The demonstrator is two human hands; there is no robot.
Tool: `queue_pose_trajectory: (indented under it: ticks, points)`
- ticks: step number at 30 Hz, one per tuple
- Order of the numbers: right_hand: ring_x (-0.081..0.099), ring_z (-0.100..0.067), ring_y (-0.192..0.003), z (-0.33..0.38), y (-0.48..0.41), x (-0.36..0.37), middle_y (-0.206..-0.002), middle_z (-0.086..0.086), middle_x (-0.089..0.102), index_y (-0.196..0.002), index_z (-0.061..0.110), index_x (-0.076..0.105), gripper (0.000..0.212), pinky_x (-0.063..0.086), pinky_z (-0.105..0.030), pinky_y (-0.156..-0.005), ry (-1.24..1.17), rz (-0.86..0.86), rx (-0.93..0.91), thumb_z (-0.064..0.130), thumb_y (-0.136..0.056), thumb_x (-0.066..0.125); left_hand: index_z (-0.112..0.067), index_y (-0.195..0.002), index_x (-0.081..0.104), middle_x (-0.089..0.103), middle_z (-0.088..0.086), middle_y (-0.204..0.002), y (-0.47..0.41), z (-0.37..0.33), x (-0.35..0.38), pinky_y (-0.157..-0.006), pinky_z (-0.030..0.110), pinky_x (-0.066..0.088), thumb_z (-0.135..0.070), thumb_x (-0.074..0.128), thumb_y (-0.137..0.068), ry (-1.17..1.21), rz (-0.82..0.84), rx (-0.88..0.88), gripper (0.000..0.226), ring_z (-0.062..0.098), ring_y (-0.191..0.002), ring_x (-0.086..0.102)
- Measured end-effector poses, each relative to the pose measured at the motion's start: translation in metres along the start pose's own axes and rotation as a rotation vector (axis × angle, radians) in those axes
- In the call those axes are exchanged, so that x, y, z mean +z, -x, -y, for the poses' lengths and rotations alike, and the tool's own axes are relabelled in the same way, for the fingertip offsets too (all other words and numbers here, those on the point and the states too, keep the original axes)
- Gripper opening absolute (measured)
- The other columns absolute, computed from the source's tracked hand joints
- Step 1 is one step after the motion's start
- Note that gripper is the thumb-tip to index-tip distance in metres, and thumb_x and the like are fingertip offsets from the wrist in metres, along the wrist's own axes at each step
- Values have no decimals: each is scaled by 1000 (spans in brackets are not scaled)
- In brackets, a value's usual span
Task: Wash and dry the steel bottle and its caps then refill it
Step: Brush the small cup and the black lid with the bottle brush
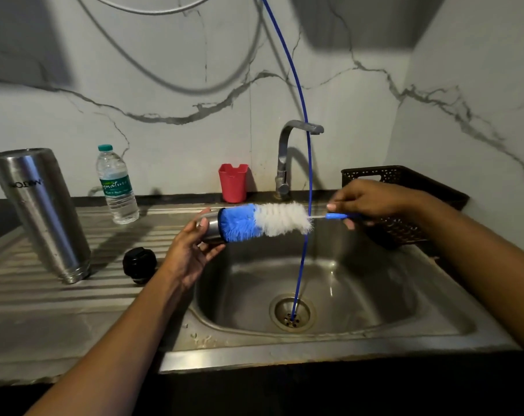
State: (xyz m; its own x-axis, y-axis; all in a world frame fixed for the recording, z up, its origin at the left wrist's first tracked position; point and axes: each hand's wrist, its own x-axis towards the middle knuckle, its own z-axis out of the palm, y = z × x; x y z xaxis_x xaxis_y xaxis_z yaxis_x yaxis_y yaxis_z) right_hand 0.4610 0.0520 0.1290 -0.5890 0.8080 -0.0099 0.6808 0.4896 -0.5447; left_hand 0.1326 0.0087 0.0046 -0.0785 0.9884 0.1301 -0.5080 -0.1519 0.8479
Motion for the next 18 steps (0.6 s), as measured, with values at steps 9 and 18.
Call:
queue_pose_trajectory:
  ticks: [9, 18]
  points:
    - [64, -20, -65, -29, -13, 36, -75, 3, 68, -90, 19, 72, 44, 43, -26, -54, 694, -576, -392, 55, -88, 46, -23, -99, 62, 72, -3, -85, -6, 4, -6, -64, 28, 57, -51, 94, -30, -4, -57, 15, 81, 13, -77, 70]
    - [33, -11, -43, -38, 8, 12, -45, 4, 40, -85, 20, 74, 28, 30, -14, -43, -26, 4, -2, 40, -88, 54, -18, -112, 59, 73, 2, -89, -5, 5, -1, -69, 33, 59, -46, 95, -35, -74, 68, 24, 89, 20, -79, 72]
